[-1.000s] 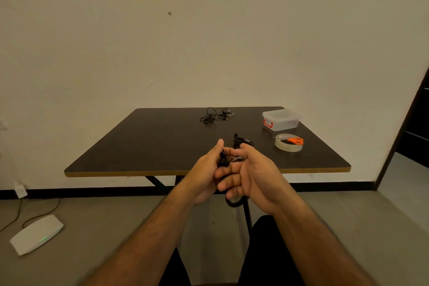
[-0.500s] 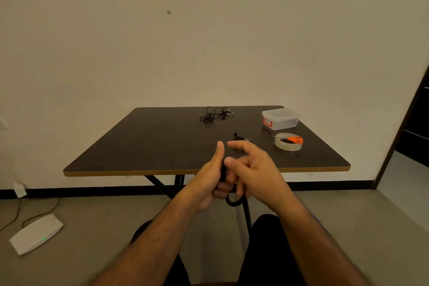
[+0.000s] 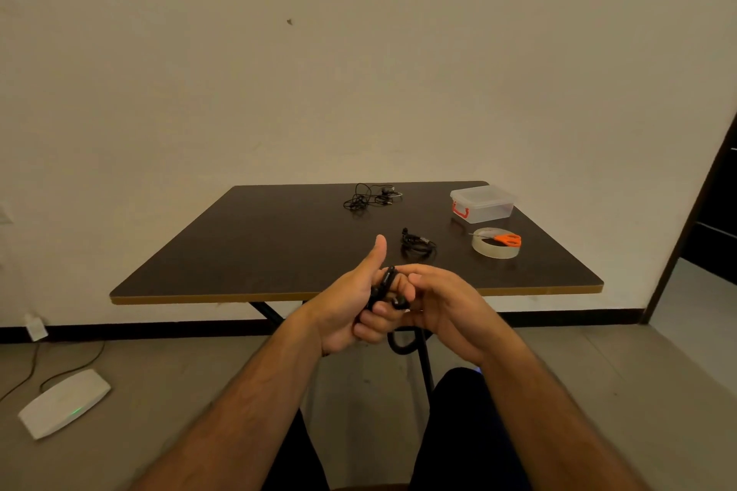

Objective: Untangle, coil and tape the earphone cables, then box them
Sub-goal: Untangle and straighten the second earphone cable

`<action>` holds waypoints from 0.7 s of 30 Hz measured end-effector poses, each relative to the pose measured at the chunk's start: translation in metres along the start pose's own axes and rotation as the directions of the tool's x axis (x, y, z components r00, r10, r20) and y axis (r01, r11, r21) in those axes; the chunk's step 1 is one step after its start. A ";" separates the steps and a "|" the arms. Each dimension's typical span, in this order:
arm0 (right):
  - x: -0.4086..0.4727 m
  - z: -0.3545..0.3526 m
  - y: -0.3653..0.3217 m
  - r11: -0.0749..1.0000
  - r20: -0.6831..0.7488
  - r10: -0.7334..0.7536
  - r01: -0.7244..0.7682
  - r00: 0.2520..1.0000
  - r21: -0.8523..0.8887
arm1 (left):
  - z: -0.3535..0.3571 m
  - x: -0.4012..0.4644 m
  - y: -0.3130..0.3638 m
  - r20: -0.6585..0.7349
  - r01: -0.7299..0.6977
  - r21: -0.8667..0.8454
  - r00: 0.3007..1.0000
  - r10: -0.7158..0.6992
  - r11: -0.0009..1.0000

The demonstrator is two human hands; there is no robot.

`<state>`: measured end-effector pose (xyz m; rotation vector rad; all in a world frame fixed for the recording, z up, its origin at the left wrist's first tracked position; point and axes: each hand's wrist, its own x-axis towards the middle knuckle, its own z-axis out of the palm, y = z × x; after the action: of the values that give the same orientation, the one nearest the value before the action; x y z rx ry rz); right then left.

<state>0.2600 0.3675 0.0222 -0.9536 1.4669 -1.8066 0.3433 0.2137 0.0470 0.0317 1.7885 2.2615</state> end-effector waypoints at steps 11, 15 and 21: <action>0.011 0.006 0.017 0.986 0.031 -0.007 0.002 0.999 0.168 | -0.003 -0.004 0.012 -0.072 0.072 0.160 0.996 -0.061 0.984; 0.011 0.010 0.019 0.973 -0.044 0.014 -0.003 0.999 0.233 | -0.005 -0.004 0.011 -0.183 0.097 0.199 0.981 -0.060 0.975; 0.013 0.012 0.018 0.982 -0.168 -0.063 0.091 0.984 0.164 | -0.004 0.006 0.013 -0.401 -0.061 0.250 0.902 0.161 0.966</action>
<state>0.2637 0.3470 0.0079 -0.8037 1.3589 -2.0723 0.3341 0.2091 0.0573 -0.3429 2.3186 2.2473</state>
